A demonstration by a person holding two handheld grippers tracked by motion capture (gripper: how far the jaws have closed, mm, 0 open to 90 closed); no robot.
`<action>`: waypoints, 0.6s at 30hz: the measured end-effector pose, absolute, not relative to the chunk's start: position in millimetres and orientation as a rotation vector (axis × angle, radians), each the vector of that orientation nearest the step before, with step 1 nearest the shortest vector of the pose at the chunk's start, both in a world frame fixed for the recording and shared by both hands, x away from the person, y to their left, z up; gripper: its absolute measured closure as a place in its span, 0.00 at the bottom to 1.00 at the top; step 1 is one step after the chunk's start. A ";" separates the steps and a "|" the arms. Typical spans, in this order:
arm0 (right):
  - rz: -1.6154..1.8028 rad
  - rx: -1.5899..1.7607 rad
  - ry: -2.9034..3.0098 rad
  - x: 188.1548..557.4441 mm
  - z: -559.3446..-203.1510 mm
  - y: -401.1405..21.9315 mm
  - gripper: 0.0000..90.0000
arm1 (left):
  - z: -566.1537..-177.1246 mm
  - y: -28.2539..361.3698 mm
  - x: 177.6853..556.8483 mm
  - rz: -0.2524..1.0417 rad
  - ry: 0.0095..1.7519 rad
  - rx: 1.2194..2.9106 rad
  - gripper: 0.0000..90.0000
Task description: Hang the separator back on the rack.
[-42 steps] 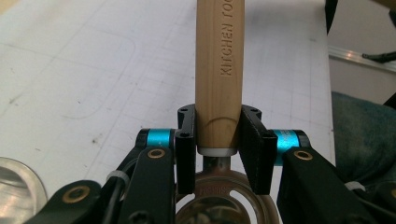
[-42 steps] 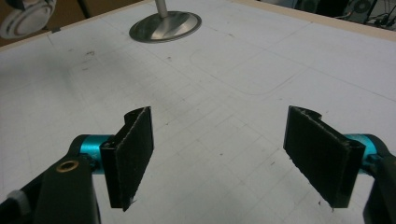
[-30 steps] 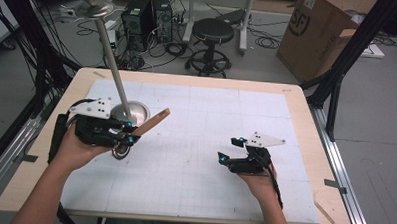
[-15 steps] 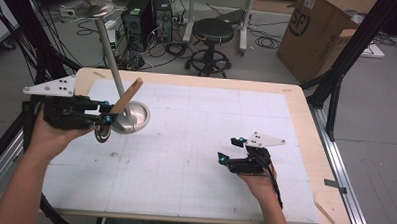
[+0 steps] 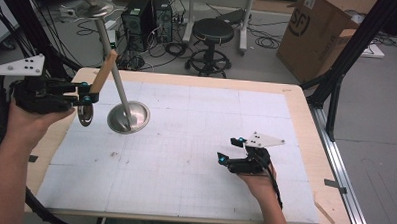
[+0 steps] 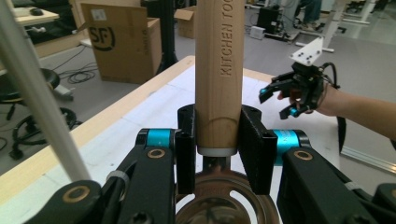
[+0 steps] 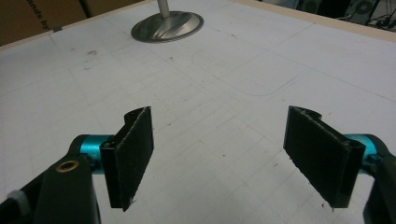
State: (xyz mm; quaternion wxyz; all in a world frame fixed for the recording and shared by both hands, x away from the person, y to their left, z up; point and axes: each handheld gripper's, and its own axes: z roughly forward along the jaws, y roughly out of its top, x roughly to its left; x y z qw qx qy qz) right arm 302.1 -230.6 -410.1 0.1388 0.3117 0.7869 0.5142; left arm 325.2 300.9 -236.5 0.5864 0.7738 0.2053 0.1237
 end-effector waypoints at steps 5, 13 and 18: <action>1.490 0.904 2.272 302.3 -410.0 -231.5 0.26 | -230.0 308.6 326.7 0.308 0.502 1.796 0.77; 1.489 0.902 2.274 302.5 -410.2 -231.4 0.26 | -217.4 327.5 329.1 0.351 0.547 1.748 0.77; 1.487 0.903 2.276 302.5 -410.3 -231.2 0.26 | -209.7 335.2 330.5 0.378 0.572 1.737 0.77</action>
